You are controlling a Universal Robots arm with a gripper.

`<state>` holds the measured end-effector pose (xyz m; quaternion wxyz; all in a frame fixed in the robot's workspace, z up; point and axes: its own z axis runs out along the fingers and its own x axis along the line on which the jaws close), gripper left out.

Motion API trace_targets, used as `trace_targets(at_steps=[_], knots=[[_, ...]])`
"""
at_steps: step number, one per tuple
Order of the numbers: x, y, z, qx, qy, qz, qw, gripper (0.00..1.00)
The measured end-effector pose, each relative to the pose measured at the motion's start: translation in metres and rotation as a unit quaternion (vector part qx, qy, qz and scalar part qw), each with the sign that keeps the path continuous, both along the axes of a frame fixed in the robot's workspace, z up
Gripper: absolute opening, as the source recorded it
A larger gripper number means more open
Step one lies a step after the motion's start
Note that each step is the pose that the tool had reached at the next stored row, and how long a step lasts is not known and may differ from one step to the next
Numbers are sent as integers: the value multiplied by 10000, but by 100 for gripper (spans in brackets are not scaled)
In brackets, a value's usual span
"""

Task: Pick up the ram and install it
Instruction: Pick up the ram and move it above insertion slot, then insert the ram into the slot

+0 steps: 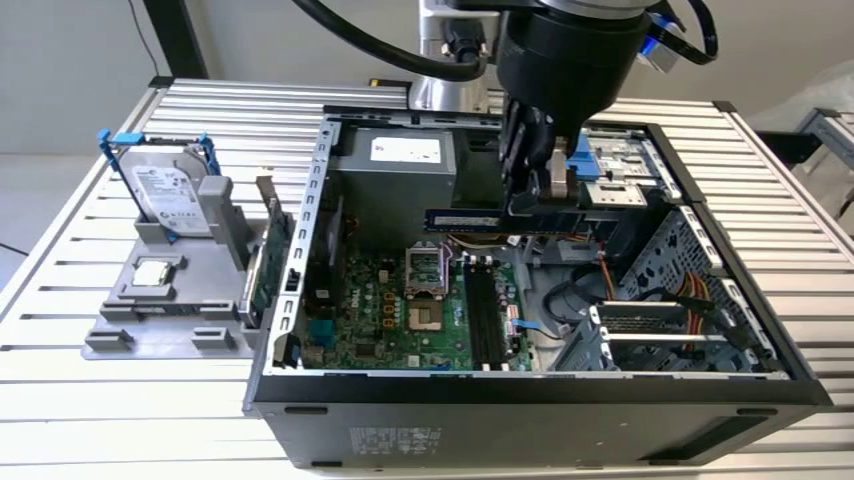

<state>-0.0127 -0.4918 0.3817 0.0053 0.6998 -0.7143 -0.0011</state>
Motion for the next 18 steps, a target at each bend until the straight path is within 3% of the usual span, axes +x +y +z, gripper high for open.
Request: trace_targets(at_steps=[6, 18], knots=[[45, 4, 0, -1, 0, -112, 9999, 0], [115, 9, 0, -1, 0, -115, 9999, 0]])
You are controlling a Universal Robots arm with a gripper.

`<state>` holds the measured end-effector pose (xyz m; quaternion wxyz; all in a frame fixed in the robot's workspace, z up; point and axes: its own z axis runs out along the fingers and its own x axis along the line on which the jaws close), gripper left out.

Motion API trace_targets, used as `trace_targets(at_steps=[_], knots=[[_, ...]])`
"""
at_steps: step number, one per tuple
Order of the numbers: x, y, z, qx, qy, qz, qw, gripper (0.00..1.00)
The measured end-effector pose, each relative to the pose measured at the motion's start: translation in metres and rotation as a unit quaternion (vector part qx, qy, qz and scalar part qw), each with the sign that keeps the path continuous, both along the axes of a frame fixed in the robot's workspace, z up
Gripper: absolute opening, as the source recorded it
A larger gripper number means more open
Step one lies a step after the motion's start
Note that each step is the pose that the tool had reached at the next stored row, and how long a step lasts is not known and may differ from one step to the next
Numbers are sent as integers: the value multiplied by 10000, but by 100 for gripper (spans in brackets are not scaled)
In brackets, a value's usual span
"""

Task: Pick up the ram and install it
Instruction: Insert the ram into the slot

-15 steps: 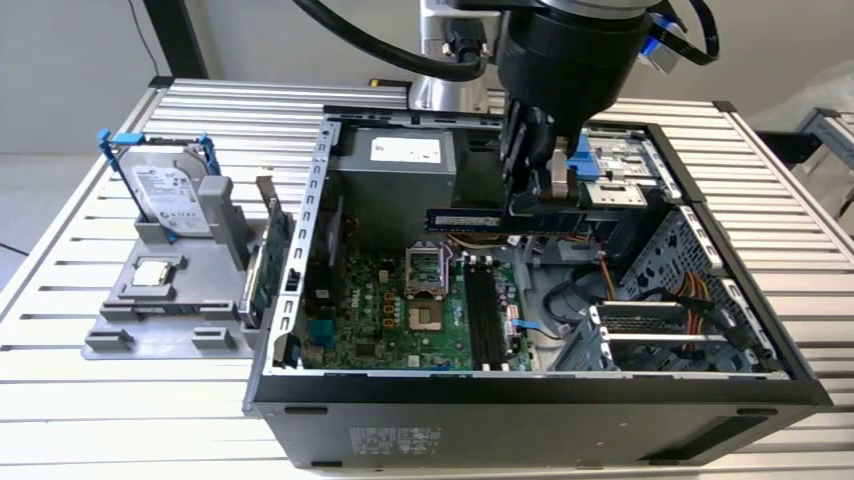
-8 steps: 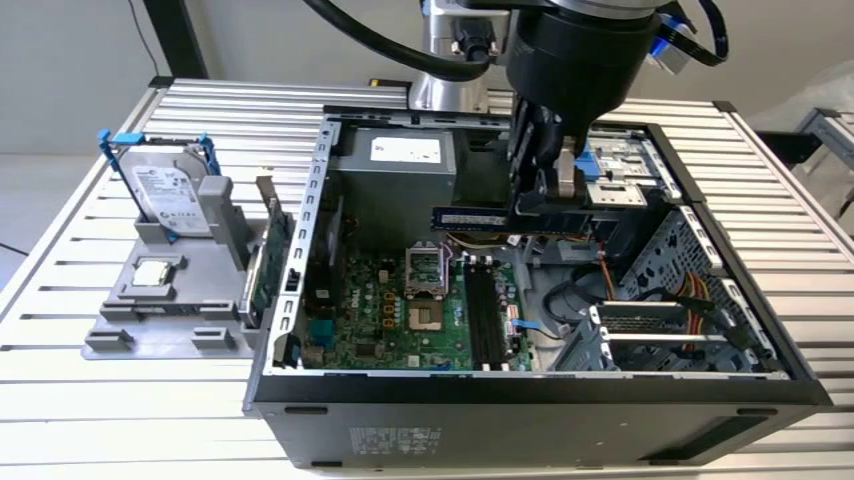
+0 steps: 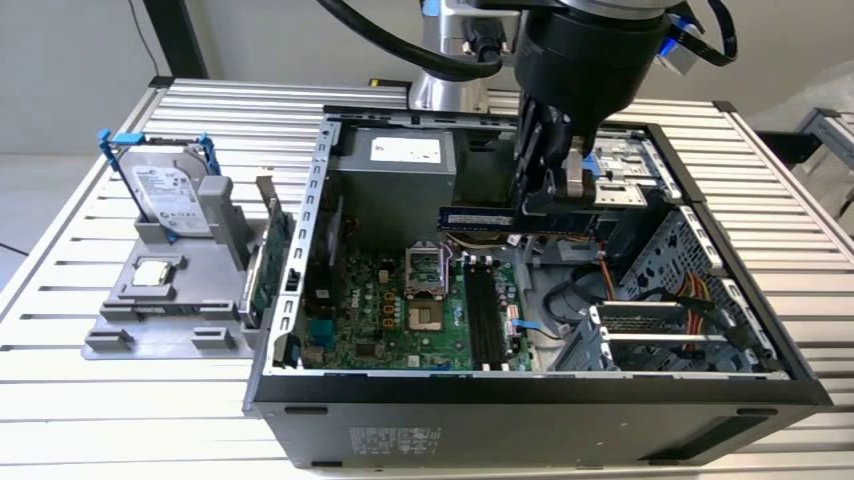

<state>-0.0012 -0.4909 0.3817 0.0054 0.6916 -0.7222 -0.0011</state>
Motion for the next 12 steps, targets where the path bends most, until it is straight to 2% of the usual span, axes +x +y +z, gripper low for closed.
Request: trace_targets(at_steps=[12], knots=[[35, 0, 0, 0, 0, 0, 10000, 0]])
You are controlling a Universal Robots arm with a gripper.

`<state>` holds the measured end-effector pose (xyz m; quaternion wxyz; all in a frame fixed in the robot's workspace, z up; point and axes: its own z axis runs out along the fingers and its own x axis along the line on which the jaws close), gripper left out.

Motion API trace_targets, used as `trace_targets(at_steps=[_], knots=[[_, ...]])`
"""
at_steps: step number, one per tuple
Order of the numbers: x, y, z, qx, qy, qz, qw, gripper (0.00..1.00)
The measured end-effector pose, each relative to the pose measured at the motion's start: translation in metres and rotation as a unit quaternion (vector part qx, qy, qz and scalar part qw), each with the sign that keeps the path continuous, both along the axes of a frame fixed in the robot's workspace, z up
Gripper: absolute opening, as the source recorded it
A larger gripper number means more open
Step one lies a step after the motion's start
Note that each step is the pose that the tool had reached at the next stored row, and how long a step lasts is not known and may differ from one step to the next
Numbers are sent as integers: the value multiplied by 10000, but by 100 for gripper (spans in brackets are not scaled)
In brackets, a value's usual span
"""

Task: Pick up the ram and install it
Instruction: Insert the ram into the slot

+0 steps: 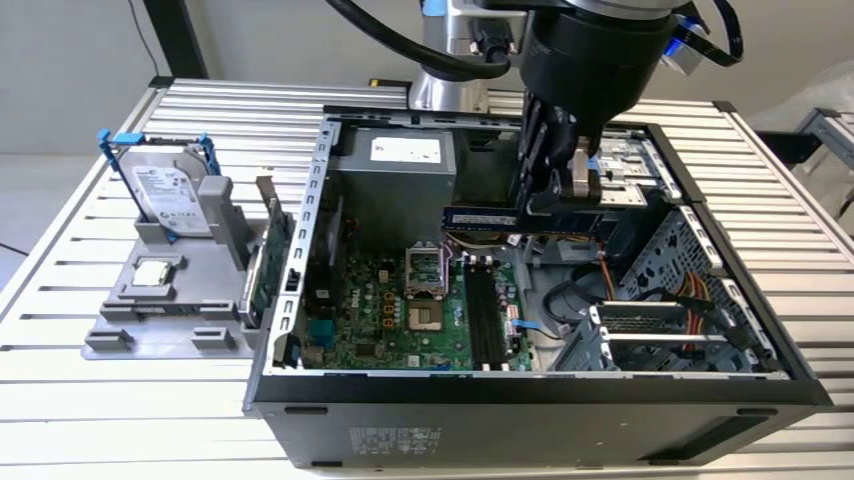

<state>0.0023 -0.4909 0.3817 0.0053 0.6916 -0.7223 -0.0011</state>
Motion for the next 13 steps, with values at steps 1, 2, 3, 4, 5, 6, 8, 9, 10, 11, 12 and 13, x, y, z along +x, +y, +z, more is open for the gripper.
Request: trace_targets(at_steps=[1, 2, 3, 4, 5, 6, 8, 9, 10, 11, 12, 13], knots=[[3, 0, 0, 0, 0, 0, 10000, 0], [5, 0, 0, 0, 0, 0, 10000, 0], [8, 0, 0, 0, 0, 0, 10000, 0], [11, 0, 0, 0, 0, 0, 10000, 0], [14, 0, 0, 0, 0, 0, 10000, 0], [17, 0, 0, 0, 0, 0, 10000, 0], [22, 0, 0, 0, 0, 0, 10000, 0], [25, 0, 0, 0, 0, 0, 10000, 0], [27, 0, 0, 0, 0, 0, 10000, 0], [30, 0, 0, 0, 0, 0, 10000, 0], [33, 0, 0, 0, 0, 0, 10000, 0], [36, 0, 0, 0, 0, 0, 10000, 0]])
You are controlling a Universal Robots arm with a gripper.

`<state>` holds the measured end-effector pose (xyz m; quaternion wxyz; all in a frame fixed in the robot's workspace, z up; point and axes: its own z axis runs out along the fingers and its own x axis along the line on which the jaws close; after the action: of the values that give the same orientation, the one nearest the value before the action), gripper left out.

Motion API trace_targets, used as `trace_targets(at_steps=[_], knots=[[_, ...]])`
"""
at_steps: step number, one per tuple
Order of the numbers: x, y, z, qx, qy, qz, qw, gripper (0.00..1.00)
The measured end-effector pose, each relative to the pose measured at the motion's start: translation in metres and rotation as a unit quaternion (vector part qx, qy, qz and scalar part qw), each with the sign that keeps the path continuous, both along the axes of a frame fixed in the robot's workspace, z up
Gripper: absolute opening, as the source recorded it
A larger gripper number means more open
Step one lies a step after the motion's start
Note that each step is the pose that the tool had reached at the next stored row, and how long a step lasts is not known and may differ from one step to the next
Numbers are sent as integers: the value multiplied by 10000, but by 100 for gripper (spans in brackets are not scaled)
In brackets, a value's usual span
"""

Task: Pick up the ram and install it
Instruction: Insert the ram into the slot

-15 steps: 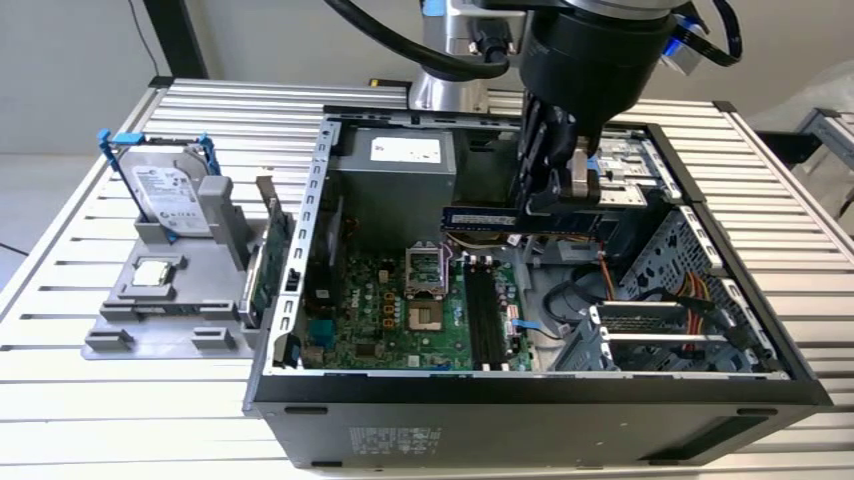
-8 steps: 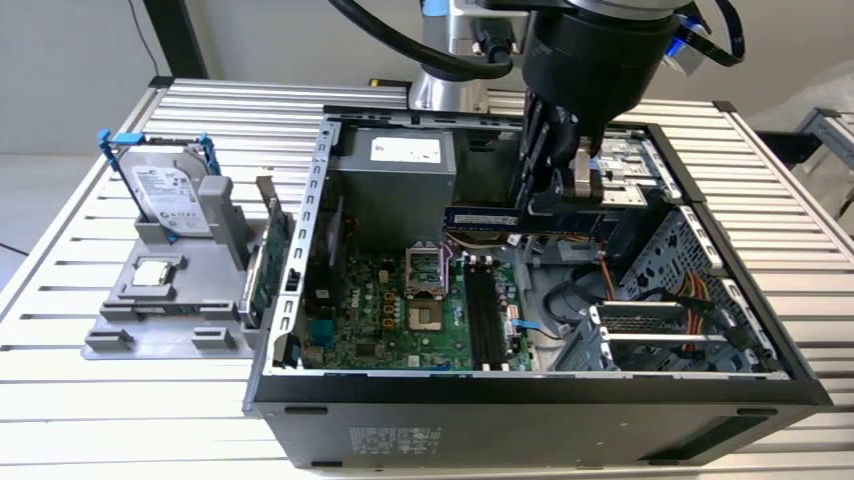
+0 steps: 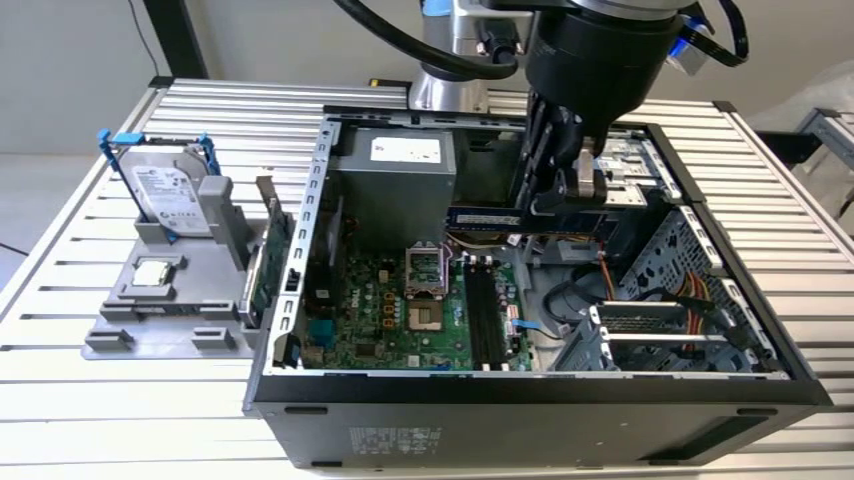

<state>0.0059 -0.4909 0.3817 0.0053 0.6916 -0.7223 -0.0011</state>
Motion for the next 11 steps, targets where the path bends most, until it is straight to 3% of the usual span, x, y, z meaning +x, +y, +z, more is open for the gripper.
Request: trace_targets(at_steps=[11], knots=[[30, 0, 0, 0, 0, 0, 10000, 0]])
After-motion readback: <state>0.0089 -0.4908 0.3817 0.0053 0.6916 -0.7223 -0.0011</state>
